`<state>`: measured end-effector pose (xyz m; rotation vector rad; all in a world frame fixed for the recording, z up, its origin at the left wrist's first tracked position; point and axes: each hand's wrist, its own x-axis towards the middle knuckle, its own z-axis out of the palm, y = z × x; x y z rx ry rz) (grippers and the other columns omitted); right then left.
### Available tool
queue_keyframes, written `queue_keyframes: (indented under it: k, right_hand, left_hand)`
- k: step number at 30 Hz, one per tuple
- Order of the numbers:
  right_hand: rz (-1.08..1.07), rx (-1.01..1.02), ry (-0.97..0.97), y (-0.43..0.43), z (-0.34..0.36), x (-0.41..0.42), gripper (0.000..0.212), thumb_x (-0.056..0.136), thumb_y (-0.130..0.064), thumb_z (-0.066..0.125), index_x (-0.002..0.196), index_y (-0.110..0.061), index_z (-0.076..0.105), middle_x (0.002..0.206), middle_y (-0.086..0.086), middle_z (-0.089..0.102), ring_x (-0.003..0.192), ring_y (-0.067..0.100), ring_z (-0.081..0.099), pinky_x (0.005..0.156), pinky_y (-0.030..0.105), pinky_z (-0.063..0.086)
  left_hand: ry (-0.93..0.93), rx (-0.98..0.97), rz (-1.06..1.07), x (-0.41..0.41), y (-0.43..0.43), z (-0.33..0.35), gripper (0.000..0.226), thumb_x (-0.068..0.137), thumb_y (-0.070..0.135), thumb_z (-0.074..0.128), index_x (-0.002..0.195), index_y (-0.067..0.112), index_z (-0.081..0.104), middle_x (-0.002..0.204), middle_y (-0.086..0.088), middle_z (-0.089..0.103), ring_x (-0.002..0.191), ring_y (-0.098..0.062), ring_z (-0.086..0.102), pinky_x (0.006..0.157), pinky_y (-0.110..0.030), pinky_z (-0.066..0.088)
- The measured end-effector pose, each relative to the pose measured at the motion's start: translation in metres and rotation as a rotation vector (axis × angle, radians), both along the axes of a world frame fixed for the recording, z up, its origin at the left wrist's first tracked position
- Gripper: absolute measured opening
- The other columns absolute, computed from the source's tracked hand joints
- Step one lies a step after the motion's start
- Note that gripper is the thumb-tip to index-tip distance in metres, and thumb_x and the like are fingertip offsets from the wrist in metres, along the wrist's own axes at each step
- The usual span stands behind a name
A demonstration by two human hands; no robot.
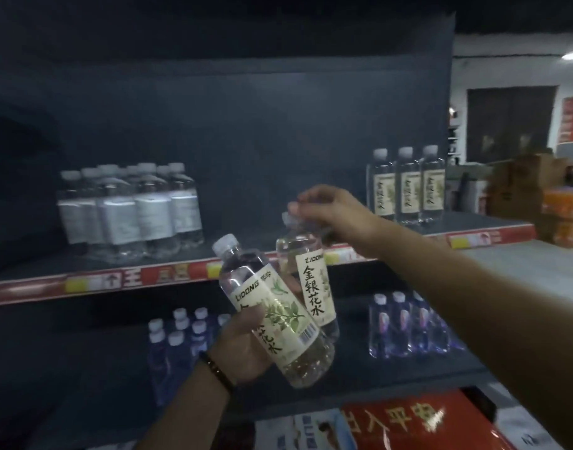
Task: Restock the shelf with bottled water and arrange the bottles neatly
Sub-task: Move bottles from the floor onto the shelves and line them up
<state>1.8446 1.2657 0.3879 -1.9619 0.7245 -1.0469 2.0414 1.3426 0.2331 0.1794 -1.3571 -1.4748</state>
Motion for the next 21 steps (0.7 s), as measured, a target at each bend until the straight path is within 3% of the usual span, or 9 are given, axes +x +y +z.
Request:
queue_keyframes:
  k: [3, 6, 9, 11, 13, 15, 17, 19, 21]
  right_hand:
    - [0.450, 0.292, 0.101, -0.014, -0.035, 0.027, 0.083, 0.073, -0.032, 0.091, 0.143, -0.004, 0.057, 0.138, 0.019, 0.067, 0.128, 0.039, 0.064, 0.112, 0.056, 0.049]
    - [0.635, 0.332, -0.001, -0.012, -0.048, 0.077, 0.075, 0.077, -0.012, 0.085, 0.144, 0.003, 0.055, 0.140, 0.029, 0.061, 0.132, 0.047, 0.057, 0.119, 0.066, 0.038]
    - [0.546, 0.277, -0.191, -0.005, -0.031, 0.121, 0.063, 0.081, -0.012, 0.084, 0.137, 0.004, 0.061, 0.134, 0.027, 0.068, 0.125, 0.046, 0.065, 0.109, 0.062, 0.050]
    - [0.433, 0.206, -0.265, 0.000, -0.015, 0.143, 0.050, 0.085, -0.010, 0.084, 0.129, 0.005, 0.065, 0.125, 0.024, 0.073, 0.117, 0.043, 0.071, 0.101, 0.058, 0.057]
    - [0.251, 0.129, -0.301, -0.002, -0.001, 0.165, 0.042, 0.086, -0.016, 0.086, 0.120, 0.001, 0.069, 0.112, 0.019, 0.078, 0.106, 0.038, 0.076, 0.096, 0.058, 0.060]
    - [0.100, 0.097, -0.335, -0.013, 0.006, 0.188, 0.043, 0.084, -0.024, 0.089, 0.114, -0.003, 0.068, 0.104, 0.017, 0.080, 0.098, 0.035, 0.079, 0.089, 0.060, 0.063]
    - [0.027, 0.071, -0.320, -0.020, 0.011, 0.211, 0.051, 0.083, -0.033, 0.090, 0.117, -0.007, 0.062, 0.103, 0.013, 0.079, 0.095, 0.031, 0.079, 0.085, 0.058, 0.064]
    - [-0.014, 0.096, -0.309, -0.027, 0.011, 0.230, 0.054, 0.090, -0.035, 0.084, 0.123, -0.011, 0.046, 0.109, 0.010, 0.073, 0.099, 0.028, 0.076, 0.085, 0.054, 0.065]
    - [-0.033, 0.129, -0.295, -0.034, 0.007, 0.249, 0.049, 0.100, -0.033, 0.072, 0.125, -0.015, 0.034, 0.113, 0.008, 0.066, 0.102, 0.024, 0.072, 0.085, 0.046, 0.065]
  left_hand:
    - [-0.013, -0.060, 0.027, 0.039, 0.008, 0.036, 0.052, 0.103, 0.022, 0.060, 0.147, -0.003, 0.050, 0.149, -0.025, 0.056, 0.142, -0.042, 0.050, 0.121, -0.059, 0.035]
    - [0.002, -0.131, 0.022, 0.066, 0.020, 0.068, 0.050, 0.099, 0.014, 0.063, 0.139, -0.011, 0.047, 0.143, -0.032, 0.053, 0.138, -0.048, 0.049, 0.117, -0.061, 0.036]
    - [-0.120, -0.067, 0.345, 0.096, 0.033, 0.099, 0.062, 0.077, 0.032, 0.086, 0.129, 0.004, 0.067, 0.129, -0.025, 0.067, 0.118, -0.046, 0.064, 0.106, -0.059, 0.044]
    - [-0.138, 0.027, 0.558, 0.117, 0.039, 0.119, 0.076, 0.061, 0.033, 0.095, 0.128, 0.006, 0.071, 0.128, -0.023, 0.071, 0.117, -0.044, 0.068, 0.099, -0.059, 0.055]
    - [-0.168, 0.053, 0.799, 0.132, 0.041, 0.142, 0.078, 0.063, 0.035, 0.096, 0.128, 0.002, 0.068, 0.126, -0.018, 0.074, 0.120, -0.039, 0.069, 0.097, -0.058, 0.057]
    - [-0.132, 0.065, 1.097, 0.149, 0.033, 0.161, 0.069, 0.063, 0.040, 0.092, 0.119, 0.006, 0.070, 0.111, -0.014, 0.079, 0.106, -0.035, 0.076, 0.088, -0.057, 0.062]
    - [-0.128, 0.078, 1.337, 0.165, 0.019, 0.173, 0.075, 0.067, 0.053, 0.092, 0.124, 0.013, 0.062, 0.109, -0.007, 0.078, 0.098, -0.031, 0.077, 0.081, -0.053, 0.064]
    - [-0.241, 0.097, 1.616, 0.184, -0.001, 0.171, 0.086, 0.074, 0.063, 0.086, 0.134, 0.016, 0.044, 0.118, -0.001, 0.066, 0.100, -0.024, 0.071, 0.084, -0.044, 0.060]
    - [-0.331, 0.057, 1.791, 0.197, -0.021, 0.162, 0.084, 0.083, 0.059, 0.079, 0.137, 0.014, 0.032, 0.127, -0.003, 0.056, 0.108, -0.026, 0.062, 0.090, -0.041, 0.052]
